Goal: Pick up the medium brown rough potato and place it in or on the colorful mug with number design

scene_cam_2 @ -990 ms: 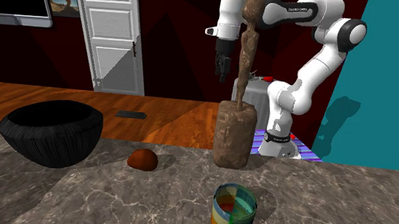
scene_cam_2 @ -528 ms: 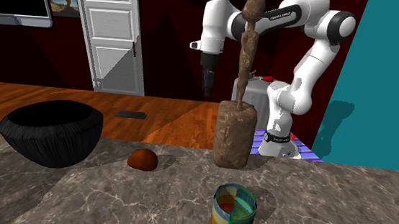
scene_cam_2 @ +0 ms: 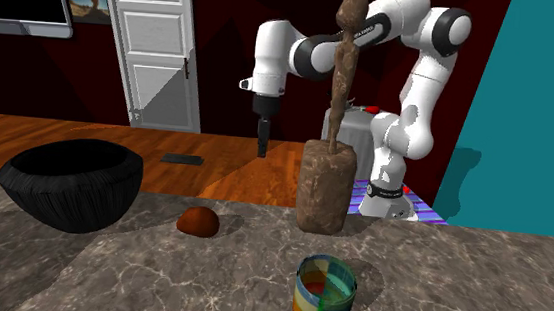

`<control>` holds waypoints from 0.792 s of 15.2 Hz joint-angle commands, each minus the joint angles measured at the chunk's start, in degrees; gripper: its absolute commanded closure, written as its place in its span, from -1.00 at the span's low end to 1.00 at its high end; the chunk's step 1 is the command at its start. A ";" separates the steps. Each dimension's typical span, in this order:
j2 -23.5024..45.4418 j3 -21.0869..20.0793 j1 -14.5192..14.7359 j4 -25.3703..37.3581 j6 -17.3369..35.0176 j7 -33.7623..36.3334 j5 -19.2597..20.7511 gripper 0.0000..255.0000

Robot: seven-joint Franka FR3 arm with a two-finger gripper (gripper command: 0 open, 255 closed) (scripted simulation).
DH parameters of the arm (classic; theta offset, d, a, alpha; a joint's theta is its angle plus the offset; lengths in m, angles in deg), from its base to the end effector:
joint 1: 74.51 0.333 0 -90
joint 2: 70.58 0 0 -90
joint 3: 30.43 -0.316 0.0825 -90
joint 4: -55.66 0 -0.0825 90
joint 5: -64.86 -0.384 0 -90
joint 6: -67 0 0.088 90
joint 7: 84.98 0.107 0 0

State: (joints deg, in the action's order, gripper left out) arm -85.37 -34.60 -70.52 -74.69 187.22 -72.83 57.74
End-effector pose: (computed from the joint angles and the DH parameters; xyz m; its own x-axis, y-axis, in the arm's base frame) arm 0.4719 0.0751 0.4687 0.9896 -0.1320 0.0568 -0.1254 -0.9862 -0.1077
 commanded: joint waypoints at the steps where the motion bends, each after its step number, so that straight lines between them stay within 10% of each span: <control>1: 4.10 -0.07 0.23 1.76 2.85 0.36 -1.39 -1.00; 12: 26.58 -1.72 1.88 18.04 12.12 3.19 -8.33 -1.00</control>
State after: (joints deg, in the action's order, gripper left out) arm -61.42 -36.18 -68.72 -58.85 198.60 -69.80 50.02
